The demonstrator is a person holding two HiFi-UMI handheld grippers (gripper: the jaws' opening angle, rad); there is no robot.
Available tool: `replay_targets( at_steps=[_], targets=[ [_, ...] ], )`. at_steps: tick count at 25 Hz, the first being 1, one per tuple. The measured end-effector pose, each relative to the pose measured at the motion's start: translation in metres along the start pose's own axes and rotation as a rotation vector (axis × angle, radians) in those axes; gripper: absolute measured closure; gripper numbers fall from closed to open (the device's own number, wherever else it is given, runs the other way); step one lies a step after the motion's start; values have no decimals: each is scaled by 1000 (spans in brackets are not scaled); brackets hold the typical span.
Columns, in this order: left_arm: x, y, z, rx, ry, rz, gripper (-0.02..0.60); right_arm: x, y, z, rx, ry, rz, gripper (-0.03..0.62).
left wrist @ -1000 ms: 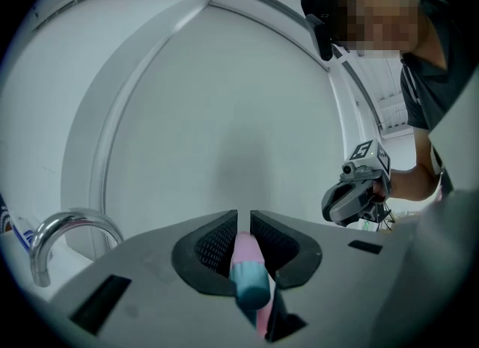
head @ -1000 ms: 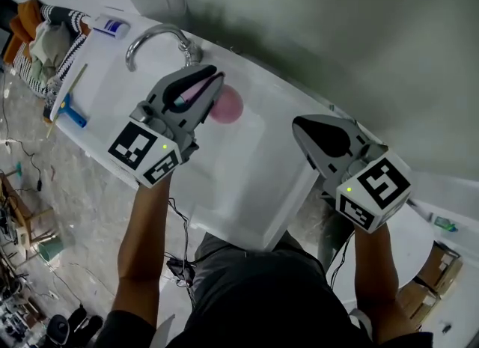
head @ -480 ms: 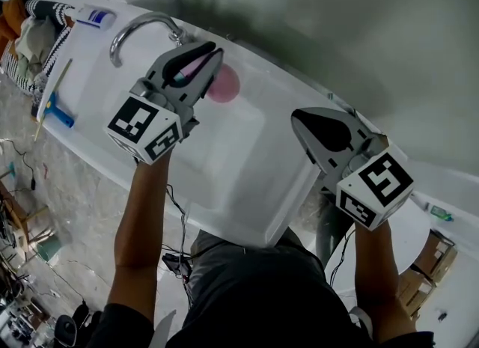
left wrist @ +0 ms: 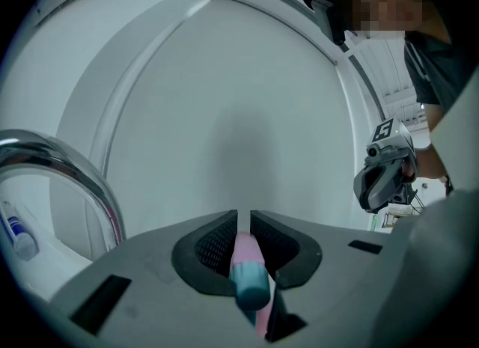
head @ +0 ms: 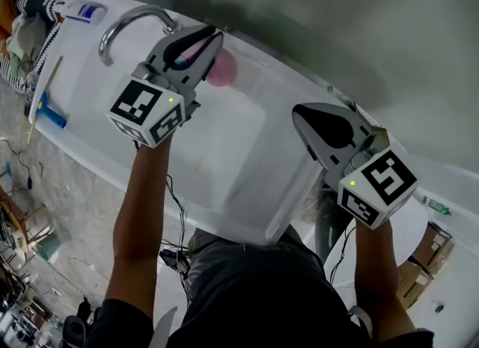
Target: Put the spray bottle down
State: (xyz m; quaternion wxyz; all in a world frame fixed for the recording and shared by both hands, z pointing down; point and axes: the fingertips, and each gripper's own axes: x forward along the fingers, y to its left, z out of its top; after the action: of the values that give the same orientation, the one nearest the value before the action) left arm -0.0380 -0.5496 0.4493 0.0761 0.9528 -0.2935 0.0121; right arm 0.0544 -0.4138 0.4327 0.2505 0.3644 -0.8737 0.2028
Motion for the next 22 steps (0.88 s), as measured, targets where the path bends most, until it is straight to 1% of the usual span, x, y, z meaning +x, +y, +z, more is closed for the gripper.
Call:
replay_targets(
  at_steps=[3,9,12,17,20,22],
  targets=[
    [9,5,-1,14,-3,-1,529,2,-5,2,8,5,5,585],
    [25,-1,0,61,-32,-41,529,-2,-9,-4,10,13,1,585],
    [28,-7,-4,99,-23,-63,529,0,-2,-8,10,17,7,585],
    [25,-12,-19,120,15,-72,529,4,8,-11,8,21,18,585],
    [28,-11,-20,126,7,-81,529,6,4,-12,8,26,20,584],
    [30,-14,-20,134,1,-99,529,6,3,-13,8,27,22,585]
  ],
)
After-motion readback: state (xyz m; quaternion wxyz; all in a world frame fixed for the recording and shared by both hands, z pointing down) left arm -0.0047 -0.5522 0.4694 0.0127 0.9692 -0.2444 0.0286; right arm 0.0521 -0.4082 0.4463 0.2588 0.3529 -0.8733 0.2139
